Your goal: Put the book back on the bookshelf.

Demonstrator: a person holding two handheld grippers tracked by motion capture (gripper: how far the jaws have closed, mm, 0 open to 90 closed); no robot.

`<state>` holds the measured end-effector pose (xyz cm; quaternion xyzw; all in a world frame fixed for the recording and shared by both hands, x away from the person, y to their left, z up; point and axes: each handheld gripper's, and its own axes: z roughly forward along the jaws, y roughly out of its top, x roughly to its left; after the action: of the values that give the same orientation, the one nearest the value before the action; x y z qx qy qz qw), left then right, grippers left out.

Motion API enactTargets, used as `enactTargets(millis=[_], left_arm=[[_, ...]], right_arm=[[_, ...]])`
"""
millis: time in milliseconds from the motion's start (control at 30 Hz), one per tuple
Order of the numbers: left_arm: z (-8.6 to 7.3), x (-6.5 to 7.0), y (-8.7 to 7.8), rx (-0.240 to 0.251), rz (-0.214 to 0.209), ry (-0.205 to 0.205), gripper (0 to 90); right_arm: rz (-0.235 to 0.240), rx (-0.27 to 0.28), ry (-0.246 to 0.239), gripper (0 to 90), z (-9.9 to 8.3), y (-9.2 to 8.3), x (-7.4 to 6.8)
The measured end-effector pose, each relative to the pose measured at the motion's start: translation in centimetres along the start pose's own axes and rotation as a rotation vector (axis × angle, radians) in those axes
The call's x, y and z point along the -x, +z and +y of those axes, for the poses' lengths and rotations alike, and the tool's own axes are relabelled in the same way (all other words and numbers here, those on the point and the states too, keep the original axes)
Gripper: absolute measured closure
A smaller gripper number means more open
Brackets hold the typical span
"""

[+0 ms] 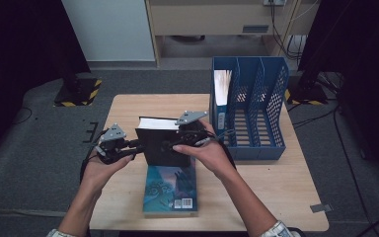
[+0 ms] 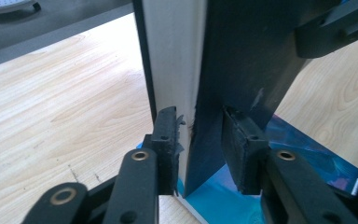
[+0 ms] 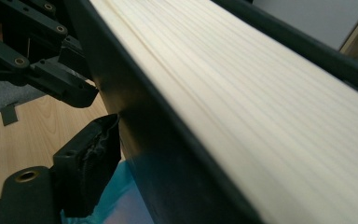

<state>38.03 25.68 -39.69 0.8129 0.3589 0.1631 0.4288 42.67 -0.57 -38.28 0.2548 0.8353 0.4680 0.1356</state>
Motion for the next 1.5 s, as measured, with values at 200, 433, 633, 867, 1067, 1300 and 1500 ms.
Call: enactTargets(millis=[200,433,633,867,1067,1300,1500], left_arm=[[-0.4,-0.3,0.5,0.004,0.005,-0.022,65.0],[-0.3,-0.6,0.6,0.005,0.023,-0.031,65.1],[-0.2,-1.0,0.7,0.006,0.040,-0.044,65.1],[-0.2,-1.0,0.7,0.007,0.041,-0.048,64.5],[-0.3,-1.0,0.8,0.010,0.040,-0.051,63.4],[-0.7,-0.9,1.0,0.019,0.033,-0.055,61.3],[-2.3,-1.1,0.8,0.020,0.053,-0.074,53.9]], right_arm=[[0.003,-0.012,0.005,21.3,-0.2,-0.1,0.1],[-0.001,-0.009,-0.001,23.3,-0.4,-0.4,-0.5],[0.017,-0.017,-0.001,24.1,-0.5,-0.8,-1.5],[0.018,0.017,0.029,28.6,-0.1,-0.9,-1.3],[0.018,0.034,0.033,30.9,0.6,-0.9,-1.0],[0.029,0.038,0.035,32.0,0.7,-0.5,-0.9],[0.053,0.033,0.020,35.0,0.8,-0.6,-1.2]])
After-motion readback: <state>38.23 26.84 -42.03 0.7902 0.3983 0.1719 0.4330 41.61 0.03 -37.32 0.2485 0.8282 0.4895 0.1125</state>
